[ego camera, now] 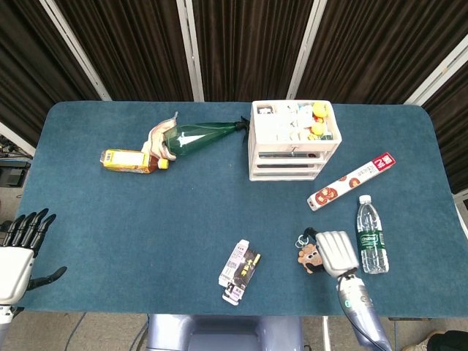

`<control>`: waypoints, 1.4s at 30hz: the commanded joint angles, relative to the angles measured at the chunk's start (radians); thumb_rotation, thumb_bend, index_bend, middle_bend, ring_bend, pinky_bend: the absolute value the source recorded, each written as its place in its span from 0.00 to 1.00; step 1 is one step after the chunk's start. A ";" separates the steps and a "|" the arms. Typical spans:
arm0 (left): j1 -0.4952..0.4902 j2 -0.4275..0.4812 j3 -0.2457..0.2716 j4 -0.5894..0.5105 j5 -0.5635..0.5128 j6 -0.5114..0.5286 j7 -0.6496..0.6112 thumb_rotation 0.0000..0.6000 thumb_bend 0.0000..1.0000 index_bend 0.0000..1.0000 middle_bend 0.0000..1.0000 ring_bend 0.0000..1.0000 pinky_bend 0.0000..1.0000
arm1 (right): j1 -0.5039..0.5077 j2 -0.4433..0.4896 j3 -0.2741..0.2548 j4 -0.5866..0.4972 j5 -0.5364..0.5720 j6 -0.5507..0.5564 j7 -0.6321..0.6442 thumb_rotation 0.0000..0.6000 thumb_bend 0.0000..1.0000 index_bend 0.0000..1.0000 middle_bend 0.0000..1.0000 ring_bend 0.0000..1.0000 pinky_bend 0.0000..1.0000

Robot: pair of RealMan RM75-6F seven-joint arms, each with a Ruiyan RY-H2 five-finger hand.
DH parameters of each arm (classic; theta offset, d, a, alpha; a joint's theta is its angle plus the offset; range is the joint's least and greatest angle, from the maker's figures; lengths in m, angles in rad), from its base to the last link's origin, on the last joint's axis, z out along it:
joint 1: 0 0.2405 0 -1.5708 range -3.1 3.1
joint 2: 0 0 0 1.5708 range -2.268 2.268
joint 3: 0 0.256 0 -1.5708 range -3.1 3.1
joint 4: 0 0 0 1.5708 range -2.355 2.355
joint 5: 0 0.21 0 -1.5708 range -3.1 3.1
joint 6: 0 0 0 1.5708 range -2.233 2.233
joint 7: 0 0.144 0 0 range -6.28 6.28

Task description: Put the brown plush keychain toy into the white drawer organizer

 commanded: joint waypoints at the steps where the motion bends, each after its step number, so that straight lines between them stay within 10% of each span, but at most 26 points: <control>1: -0.002 0.002 -0.002 -0.004 -0.003 -0.007 -0.005 1.00 0.04 0.00 0.00 0.00 0.00 | 0.024 -0.057 0.012 0.018 0.034 0.012 -0.048 1.00 0.04 0.40 1.00 1.00 0.89; 42: -0.013 0.017 -0.017 -0.022 -0.035 -0.061 -0.050 1.00 0.05 0.00 0.00 0.00 0.00 | 0.157 -0.256 0.073 0.265 0.346 -0.003 -0.153 1.00 0.15 0.47 1.00 1.00 0.89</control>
